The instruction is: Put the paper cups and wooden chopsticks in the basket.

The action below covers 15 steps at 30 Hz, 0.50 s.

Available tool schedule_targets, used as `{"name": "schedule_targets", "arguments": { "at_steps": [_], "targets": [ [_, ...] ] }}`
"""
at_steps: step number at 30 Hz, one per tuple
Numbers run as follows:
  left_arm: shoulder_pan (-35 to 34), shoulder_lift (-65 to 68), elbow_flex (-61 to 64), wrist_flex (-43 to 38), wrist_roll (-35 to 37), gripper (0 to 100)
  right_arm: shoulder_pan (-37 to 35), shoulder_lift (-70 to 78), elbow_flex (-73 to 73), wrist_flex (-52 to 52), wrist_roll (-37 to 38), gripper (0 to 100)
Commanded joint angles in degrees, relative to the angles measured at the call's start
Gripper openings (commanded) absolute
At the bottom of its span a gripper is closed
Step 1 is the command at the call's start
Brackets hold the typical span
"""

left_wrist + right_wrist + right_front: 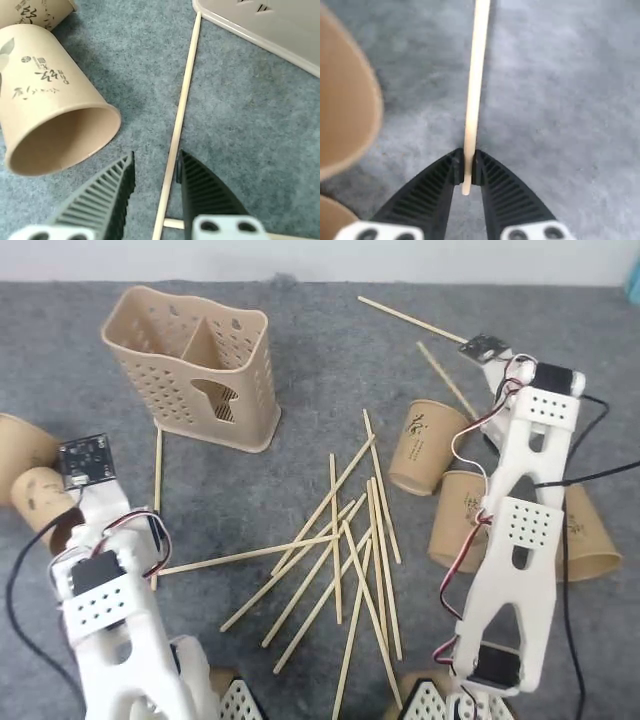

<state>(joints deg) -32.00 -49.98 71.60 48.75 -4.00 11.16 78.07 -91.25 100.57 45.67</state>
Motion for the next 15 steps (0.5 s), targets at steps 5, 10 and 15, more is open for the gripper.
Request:
{"name": "schedule_targets", "arguments": {
  "at_steps": [5,10,15],
  "targets": [
    [0.00,-1.32,-0.31,-1.32,-0.62,13,3.12,-14.37,-4.66,2.51,-6.33,0.9],
    [0.00,-1.32,-0.31,-1.32,-0.62,13,1.54,-19.38,-4.66,2.33,-7.30,0.9],
    [0.00,-1.32,-0.31,-1.32,-0.62,13,-2.68,-21.93,-4.66,2.33,-7.12,0.8]
  ]
}}
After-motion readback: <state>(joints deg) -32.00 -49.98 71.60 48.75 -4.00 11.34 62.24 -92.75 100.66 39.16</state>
